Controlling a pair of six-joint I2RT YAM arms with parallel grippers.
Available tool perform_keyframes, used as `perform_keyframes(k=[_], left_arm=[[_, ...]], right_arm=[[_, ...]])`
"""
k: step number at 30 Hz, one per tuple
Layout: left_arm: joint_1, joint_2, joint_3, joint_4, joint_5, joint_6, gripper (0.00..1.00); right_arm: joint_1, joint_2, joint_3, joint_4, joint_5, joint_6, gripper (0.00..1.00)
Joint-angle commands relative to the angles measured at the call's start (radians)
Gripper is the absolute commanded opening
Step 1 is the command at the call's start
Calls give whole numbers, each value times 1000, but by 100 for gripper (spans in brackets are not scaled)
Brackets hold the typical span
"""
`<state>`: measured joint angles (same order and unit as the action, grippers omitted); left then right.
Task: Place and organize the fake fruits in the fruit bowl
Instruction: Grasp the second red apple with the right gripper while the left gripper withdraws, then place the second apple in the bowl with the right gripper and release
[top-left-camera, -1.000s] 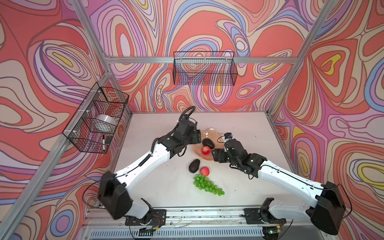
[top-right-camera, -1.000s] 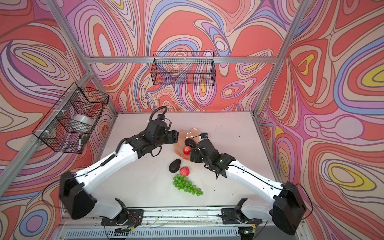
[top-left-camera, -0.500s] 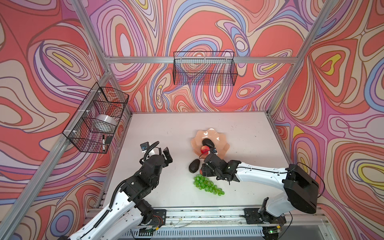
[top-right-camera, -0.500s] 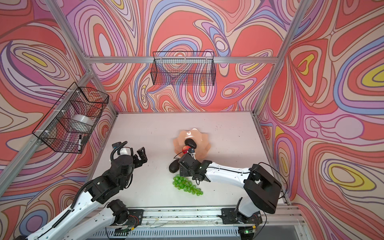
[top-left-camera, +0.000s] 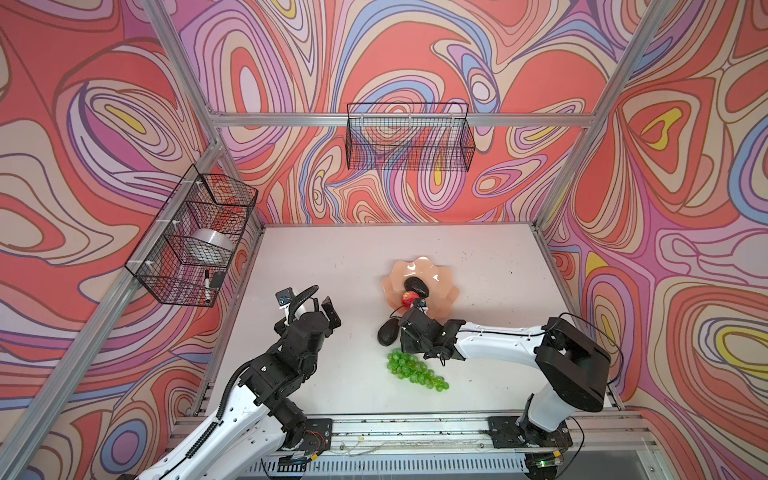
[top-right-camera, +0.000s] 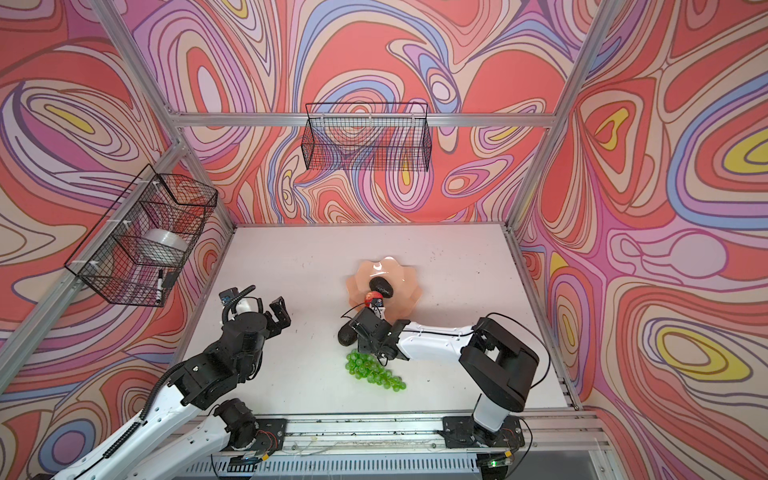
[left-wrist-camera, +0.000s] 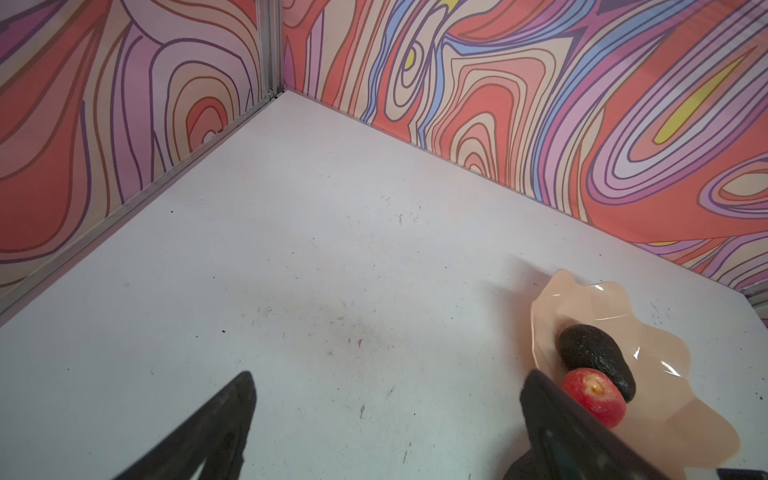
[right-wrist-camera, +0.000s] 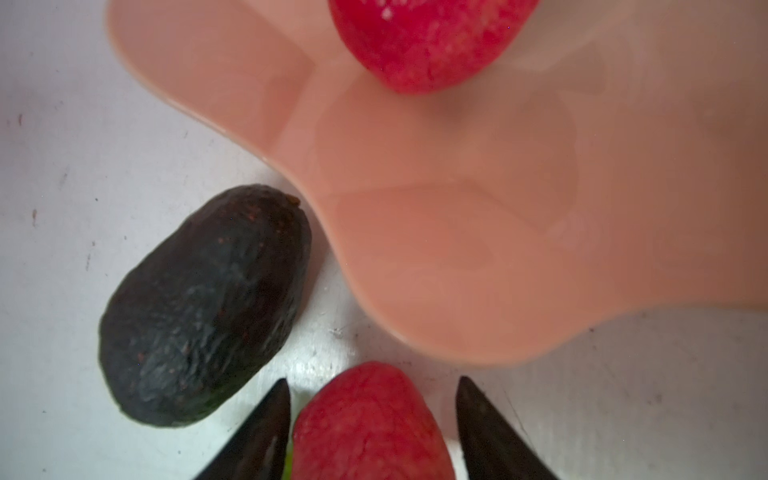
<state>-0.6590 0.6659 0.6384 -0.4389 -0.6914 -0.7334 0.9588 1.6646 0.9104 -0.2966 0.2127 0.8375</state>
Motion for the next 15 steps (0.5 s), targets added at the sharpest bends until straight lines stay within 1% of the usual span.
perform_keyframes(k=[1,5,8,11,13,15], left_arm=[[6,15,32,-24,0,6,100],[6,28,33,-15,14,9,100],[6,33,25,-8,13,3,100],[6,38,20,2,16,2,100],[6,41,18,5,16,-2,100],[6,46,14,13,18,-6,100]], right_arm=[[6,-24,-8,1,24,24,55],[7,-114,-51,-79,82,47,52],[6,-217,-105,-146,129,75,50],[4,-334,-126,-258,199,87,50],[-4,-412,-118,-321,251,76,50],[-32,-483,-101,-336,287,28,50]])
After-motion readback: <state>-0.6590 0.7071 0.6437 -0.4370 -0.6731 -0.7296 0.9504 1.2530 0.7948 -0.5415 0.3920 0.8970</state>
